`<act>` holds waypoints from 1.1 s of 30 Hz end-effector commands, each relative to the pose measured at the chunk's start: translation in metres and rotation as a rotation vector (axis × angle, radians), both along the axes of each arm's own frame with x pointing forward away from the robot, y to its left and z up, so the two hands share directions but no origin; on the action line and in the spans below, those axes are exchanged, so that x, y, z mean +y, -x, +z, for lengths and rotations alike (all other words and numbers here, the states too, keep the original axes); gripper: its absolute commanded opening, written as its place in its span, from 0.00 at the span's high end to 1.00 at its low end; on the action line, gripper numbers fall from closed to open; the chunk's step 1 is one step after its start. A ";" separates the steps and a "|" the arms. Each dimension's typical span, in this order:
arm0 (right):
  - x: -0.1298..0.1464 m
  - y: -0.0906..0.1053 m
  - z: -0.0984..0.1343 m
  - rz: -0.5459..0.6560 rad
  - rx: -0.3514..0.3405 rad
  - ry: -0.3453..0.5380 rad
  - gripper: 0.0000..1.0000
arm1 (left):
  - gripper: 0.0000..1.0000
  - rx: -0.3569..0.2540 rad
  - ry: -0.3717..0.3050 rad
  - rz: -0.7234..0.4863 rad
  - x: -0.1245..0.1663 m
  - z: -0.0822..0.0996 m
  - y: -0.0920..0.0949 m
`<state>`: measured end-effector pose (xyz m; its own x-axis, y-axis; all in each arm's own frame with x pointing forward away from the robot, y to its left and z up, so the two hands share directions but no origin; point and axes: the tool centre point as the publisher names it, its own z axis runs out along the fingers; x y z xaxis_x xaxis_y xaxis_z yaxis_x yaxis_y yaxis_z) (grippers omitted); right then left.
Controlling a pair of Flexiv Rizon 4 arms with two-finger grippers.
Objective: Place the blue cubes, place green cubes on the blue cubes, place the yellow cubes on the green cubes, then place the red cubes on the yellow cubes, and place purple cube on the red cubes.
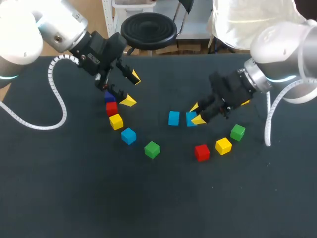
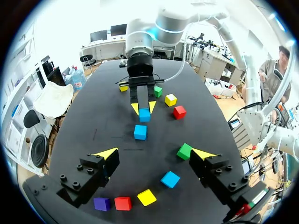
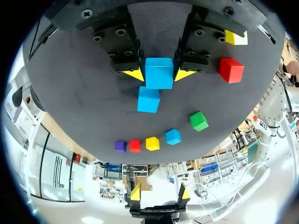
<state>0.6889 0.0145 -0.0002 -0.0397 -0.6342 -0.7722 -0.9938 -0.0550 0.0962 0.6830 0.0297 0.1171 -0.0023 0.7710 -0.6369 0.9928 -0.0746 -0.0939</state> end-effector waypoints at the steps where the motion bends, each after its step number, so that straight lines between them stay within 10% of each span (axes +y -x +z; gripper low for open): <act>1: 0.000 -0.004 -0.003 0.007 0.006 0.000 1.00 | 0.00 0.002 -0.003 -0.002 0.000 0.000 -0.001; 33: 0.005 -0.019 -0.009 0.058 0.007 0.023 1.00 | 0.00 0.002 -0.003 -0.002 0.000 0.000 -0.001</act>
